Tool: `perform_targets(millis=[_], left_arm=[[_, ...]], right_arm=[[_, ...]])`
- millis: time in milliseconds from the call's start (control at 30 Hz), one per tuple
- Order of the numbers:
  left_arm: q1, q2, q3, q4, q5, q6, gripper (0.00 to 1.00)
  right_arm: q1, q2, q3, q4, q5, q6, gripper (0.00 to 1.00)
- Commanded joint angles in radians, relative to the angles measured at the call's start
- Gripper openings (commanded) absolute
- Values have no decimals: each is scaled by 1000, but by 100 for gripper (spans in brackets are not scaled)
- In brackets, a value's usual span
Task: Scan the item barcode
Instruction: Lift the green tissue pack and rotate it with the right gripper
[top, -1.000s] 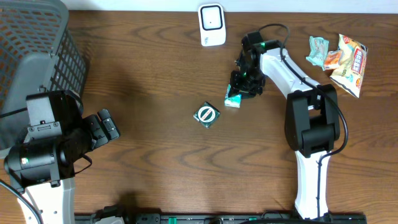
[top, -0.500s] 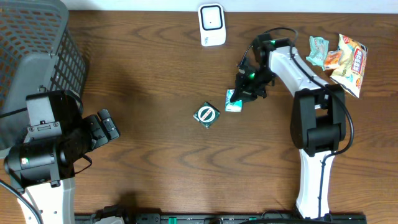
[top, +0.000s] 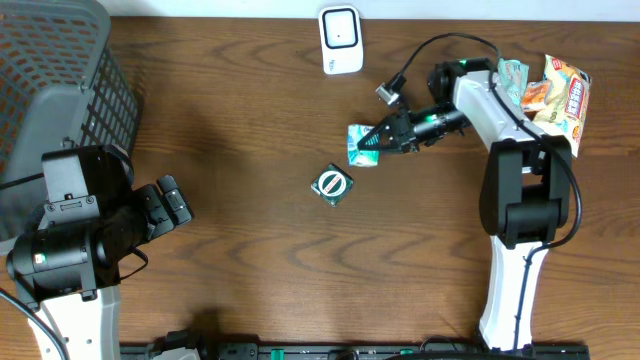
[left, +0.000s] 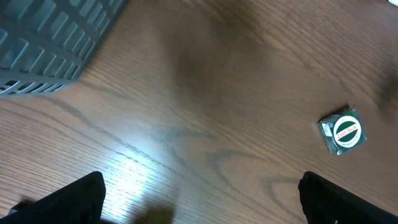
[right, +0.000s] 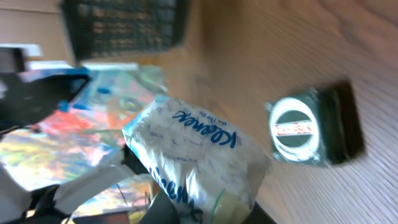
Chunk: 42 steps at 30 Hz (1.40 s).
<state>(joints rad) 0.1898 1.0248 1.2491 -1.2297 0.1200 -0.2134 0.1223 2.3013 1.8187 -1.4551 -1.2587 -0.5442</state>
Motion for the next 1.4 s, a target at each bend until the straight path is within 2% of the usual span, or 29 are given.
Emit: perform_targets(millis=[0,267,433,700,1367], left_arm=[[5,0,-2,0,-16,-10,97],[5,0,-2,0,-16,-10,98],[5,0,-2,0,-16,-10,98],[5,0,-2,0,-16,-10,98],[5,0,-2,0,-16,-10,98]], right_arm=[[-23,-13,20,-46,-152,-203,1],[-47,-13,20,-240,-211,-439,1],[-51,-17,21,-246,-211,-478,1],[-51,-19,30,-244,-176,-694,1],[-43,-19,30,-193,-94,-711,1]])
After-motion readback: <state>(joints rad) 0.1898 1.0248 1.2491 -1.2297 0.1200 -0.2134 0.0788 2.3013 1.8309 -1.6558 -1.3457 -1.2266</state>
